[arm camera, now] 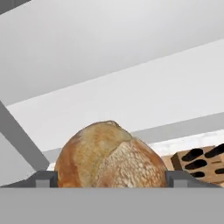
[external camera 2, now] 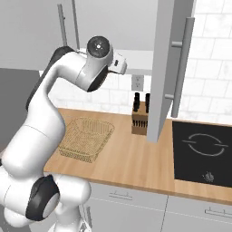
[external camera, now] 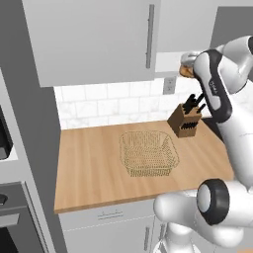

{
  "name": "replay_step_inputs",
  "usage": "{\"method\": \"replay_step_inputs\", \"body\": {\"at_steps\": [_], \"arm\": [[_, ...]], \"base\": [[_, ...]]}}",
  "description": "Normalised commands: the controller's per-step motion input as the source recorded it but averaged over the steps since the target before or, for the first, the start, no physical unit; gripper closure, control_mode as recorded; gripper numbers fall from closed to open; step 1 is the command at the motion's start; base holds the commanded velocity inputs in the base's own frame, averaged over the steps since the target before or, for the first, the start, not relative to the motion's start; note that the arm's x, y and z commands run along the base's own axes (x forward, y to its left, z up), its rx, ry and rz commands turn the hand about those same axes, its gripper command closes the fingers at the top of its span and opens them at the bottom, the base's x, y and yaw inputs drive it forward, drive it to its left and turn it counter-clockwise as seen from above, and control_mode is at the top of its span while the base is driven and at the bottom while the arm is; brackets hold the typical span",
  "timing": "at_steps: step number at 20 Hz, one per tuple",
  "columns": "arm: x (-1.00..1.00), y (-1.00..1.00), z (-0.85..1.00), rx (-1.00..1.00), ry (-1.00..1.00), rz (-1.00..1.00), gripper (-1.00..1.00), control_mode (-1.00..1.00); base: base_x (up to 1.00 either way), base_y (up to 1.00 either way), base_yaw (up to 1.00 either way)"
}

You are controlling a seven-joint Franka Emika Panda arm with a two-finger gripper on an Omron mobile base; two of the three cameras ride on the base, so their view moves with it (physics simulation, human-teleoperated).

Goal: Open the cabinet, pick up the bread from the cabinet and place it in the basket. Then move the basket to the dining counter.

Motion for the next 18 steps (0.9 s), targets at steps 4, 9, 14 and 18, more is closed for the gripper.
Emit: {"method": "replay_step_inputs", "body": {"at_steps": [4, 9, 14, 18], "arm": [[-1.00, 0.12, 0.07, 0.00, 0.14, -0.01, 1.00, -1.00], [-1.00, 0.17, -0.12, 0.00, 0.25, -0.01, 1.00, -1.00], [-0.85, 0.44, -0.94, 0.00, 0.25, 0.00, 1.00, -1.00], [-0.21, 0.34, -1.00, 0.00, 0.09, 0.01, 1.00, -1.00]], "base": [[0.00, 0.00, 0.00], [0.00, 0.00, 0.00], [0.00, 0.00, 0.00], [0.00, 0.00, 0.00]]}}
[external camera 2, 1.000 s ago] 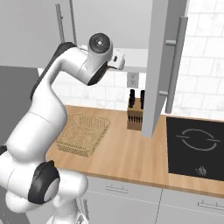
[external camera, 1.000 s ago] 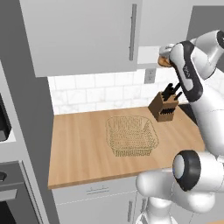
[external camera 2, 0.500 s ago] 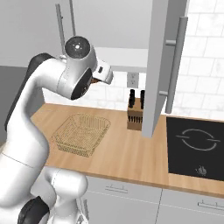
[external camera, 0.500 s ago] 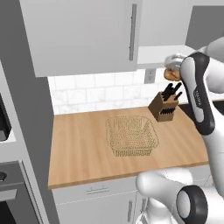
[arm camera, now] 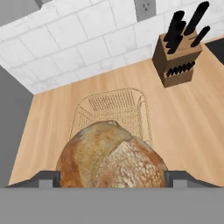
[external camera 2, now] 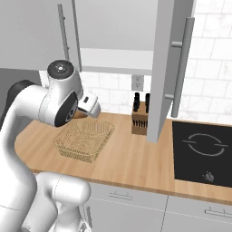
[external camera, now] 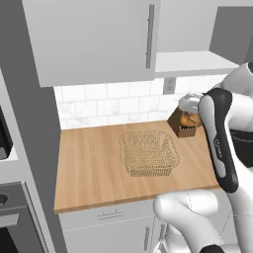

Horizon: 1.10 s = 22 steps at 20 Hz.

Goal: Open the cabinet, pick up the bread from the cabinet and place it in the basket. Then move the basket to the dining counter.

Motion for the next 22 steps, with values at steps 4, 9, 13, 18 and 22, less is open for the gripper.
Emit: {"method": "replay_step_inputs", "body": {"at_steps": [4, 9, 13, 18, 22], "arm": [[0.36, 0.27, -1.00, 0.00, 0.03, 0.02, 1.00, -1.00], [0.75, 0.13, -0.98, 0.00, 0.04, 0.01, 1.00, -1.00], [0.76, 0.11, -0.76, 0.00, 0.07, 0.00, 1.00, -1.00], [0.67, 0.11, -0.54, -0.01, 0.05, 0.00, 1.00, -1.00], [0.41, 0.20, -0.56, -0.02, 0.08, 0.00, 1.00, -1.00]], "base": [[0.00, 0.00, 0.00], [0.00, 0.00, 0.00], [0.00, 0.00, 0.00], [0.00, 0.00, 0.00], [0.00, 0.00, 0.00]]}}
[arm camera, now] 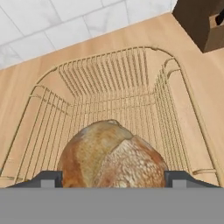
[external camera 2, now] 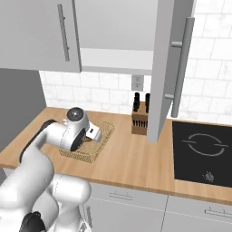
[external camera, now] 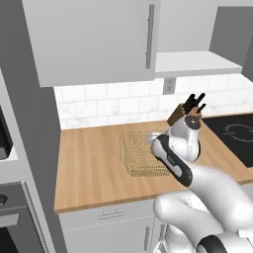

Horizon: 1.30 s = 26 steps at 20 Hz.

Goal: Open the cabinet, pick up the bread from the cabinet and place it in the basket. Then move the basket to the dining counter.

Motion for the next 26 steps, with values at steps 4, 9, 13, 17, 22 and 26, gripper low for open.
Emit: {"method": "replay_step_inputs", "body": {"at_steps": [4, 9, 13, 17, 22, 26], "arm": [[0.39, 0.22, -0.54, -0.03, 0.07, 0.01, 1.00, -1.00], [0.28, 0.17, -0.46, -0.02, 0.03, 0.02, 1.00, -1.00], [0.22, 0.13, -0.34, -0.02, 0.00, 0.02, -1.00, -1.00], [0.07, 0.07, -0.11, 0.00, 0.00, 0.01, -1.00, -1.00], [0.01, 0.03, 0.09, 0.00, 0.00, 0.00, -1.00, -1.00], [0.02, 0.10, 0.15, -0.01, 0.00, 0.00, -1.00, -1.00]], "base": [[0.00, 0.00, 0.00], [0.00, 0.00, 0.00], [0.00, 0.00, 0.00], [0.00, 0.00, 0.00], [0.00, 0.00, 0.00], [0.00, 0.00, 0.00]]}}
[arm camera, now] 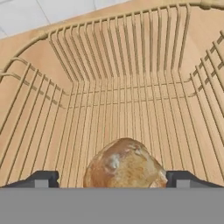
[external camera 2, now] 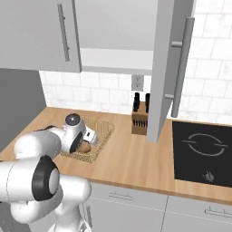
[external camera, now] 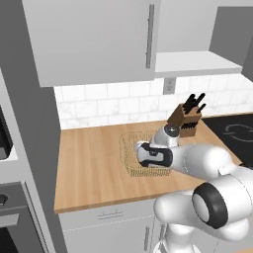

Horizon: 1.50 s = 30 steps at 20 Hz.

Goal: Open the cabinet, pick up the bread from the cabinet and place it in the basket. Then move the basket to the dining counter.

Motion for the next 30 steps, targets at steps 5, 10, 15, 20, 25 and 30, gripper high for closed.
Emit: {"method": "replay_step_inputs", "body": {"at_steps": [5, 10, 15, 20, 25, 30], "arm": [[-0.22, 0.80, 0.59, -0.16, 0.00, 0.06, -1.00, -1.00], [-0.38, 1.00, 0.43, -0.22, 0.09, 0.07, -1.00, -1.00], [-0.14, 0.54, 0.09, -0.13, 0.28, 0.06, -1.00, -1.00], [-0.04, 0.05, -0.19, -0.10, 0.27, 0.00, -1.00, -1.00], [0.00, 0.00, -0.53, -0.16, 0.10, 0.00, -1.00, -1.00], [0.00, -0.14, -0.37, -0.12, 0.01, 0.00, -1.00, -1.00]], "base": [[0.00, 0.00, 0.00], [0.00, 0.00, 0.00], [0.00, 0.00, 0.00], [0.00, 0.00, 0.00], [0.00, 0.00, 0.00], [0.00, 0.00, 0.00]]}}
